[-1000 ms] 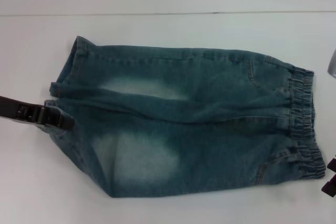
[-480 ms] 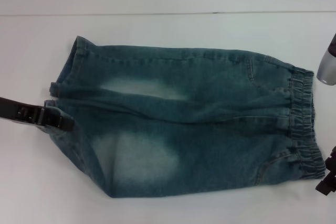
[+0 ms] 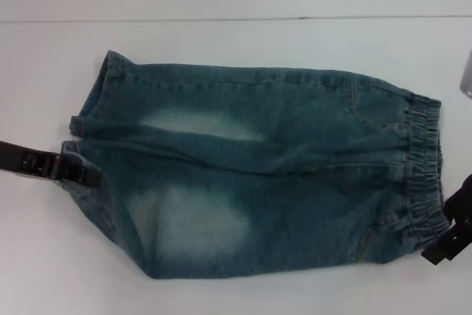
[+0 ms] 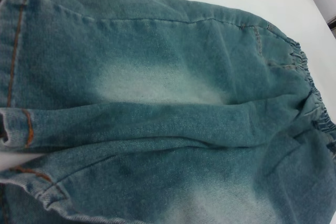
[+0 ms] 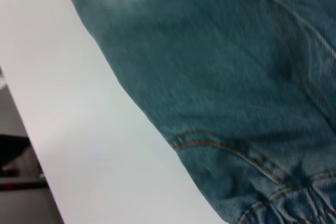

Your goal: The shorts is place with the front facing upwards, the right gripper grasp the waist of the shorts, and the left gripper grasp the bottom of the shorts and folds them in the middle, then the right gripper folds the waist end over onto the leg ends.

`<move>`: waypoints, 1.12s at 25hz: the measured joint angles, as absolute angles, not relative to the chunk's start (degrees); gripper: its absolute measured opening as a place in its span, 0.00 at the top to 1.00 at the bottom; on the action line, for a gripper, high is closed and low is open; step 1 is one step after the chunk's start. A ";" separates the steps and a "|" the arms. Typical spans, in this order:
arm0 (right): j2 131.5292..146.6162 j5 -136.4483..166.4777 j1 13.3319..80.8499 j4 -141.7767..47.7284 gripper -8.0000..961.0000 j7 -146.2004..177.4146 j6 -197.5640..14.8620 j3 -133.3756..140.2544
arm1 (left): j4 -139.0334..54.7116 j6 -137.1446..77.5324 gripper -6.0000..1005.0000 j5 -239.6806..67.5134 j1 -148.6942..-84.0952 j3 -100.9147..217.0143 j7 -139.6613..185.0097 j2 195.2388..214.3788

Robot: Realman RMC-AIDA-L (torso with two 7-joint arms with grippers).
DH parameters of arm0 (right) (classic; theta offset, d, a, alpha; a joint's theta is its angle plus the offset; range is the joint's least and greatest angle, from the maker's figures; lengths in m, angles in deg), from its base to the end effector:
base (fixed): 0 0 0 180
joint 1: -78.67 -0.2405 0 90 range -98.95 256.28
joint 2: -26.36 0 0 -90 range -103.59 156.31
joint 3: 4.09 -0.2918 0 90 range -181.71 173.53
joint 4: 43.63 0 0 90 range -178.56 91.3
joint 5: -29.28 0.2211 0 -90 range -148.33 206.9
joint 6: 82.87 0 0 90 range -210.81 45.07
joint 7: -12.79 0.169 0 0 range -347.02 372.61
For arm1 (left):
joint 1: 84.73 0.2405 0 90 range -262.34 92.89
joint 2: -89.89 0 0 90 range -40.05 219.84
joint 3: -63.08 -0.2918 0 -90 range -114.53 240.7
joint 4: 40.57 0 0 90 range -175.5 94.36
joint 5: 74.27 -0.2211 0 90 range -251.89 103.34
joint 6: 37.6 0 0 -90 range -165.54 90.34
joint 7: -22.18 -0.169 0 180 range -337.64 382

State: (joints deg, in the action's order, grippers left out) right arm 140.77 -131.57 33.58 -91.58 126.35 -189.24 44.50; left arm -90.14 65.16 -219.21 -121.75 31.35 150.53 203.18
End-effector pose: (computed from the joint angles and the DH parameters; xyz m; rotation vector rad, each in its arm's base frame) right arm 0.2900 0.3686 0.0044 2.8279 -1.0223 0.6576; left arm -0.3100 0.3691 0.0326 -2.5505 -1.6243 -0.1226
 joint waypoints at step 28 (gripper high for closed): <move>140.58 -131.24 35.28 -91.37 0.94 123.77 -188.93 41.41 | -90.14 65.24 0.99 -218.83 -121.63 31.35 150.49 203.12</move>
